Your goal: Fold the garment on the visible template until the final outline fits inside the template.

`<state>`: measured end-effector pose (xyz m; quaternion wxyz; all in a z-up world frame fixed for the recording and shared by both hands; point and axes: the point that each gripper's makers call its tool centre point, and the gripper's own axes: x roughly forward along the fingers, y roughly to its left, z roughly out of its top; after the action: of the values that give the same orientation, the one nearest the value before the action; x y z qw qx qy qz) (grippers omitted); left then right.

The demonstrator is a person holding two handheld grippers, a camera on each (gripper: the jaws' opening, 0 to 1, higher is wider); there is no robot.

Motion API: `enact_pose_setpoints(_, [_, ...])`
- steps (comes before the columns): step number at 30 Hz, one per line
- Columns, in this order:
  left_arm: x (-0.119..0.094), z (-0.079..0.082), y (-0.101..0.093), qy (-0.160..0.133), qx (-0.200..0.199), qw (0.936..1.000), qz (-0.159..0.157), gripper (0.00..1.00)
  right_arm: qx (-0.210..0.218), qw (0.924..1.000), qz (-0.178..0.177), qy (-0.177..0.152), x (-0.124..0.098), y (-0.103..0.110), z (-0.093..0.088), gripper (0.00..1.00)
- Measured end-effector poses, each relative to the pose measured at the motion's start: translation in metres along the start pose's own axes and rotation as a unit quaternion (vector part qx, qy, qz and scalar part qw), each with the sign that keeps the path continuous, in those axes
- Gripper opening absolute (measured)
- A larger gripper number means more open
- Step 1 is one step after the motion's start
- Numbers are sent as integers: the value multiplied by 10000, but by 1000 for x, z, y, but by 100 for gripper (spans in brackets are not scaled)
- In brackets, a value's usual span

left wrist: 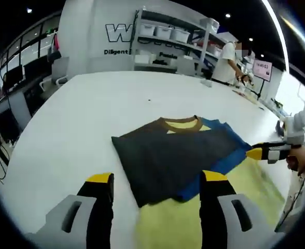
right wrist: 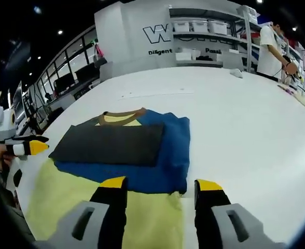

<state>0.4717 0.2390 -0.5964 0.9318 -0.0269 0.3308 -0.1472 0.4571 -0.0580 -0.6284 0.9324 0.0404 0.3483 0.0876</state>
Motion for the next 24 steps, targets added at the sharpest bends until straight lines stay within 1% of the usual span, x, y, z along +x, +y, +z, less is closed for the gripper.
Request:
enact_pose_setpoints(3, [-1,-5,5,-7,-99,9999,22,58,-65,10000,-24,-38,0,-2,-1,40])
enact_pose_setpoints(5, [-1,-7,6,29,-121,9999,19,51,-129,9999,-52,-48,0,-3,-2,33])
enact_pose_setpoints(7, [0,-9,8,39,-117,9999,48,46,-161,9998,-66,-73,0,-3,-2,30])
enact_pose_setpoints(12, [2,-21,16,193,-294,9992,168,39,-140,9998,-126,-37,0,-7,-6,27])
enact_pose_setpoints(13, [2,-22,17,203,-306,9992,185,37,-139,9998,-139,-36,0,-7,-6,26])
enact_pose_setpoints(14, [3,-26,18,282,-327,9988,212,34,-154,9997,-162,-21,0,-8,-8,25])
enact_pose_setpoints(16, [3,-28,21,281,-391,9985,246,26,-166,9997,-188,-21,-1,-9,-9,23])
enact_pose_setpoints(18, [3,-29,21,295,-424,9984,230,22,-162,9997,-196,-14,-1,-9,-10,22])
enact_pose_setpoints(21, [3,-33,18,376,-485,9980,165,19,-166,9997,-202,-10,0,-9,-12,21])
enact_pose_setpoints(24, [5,-38,14,494,-474,9976,105,15,-188,9995,-263,-29,-1,-10,-11,15])
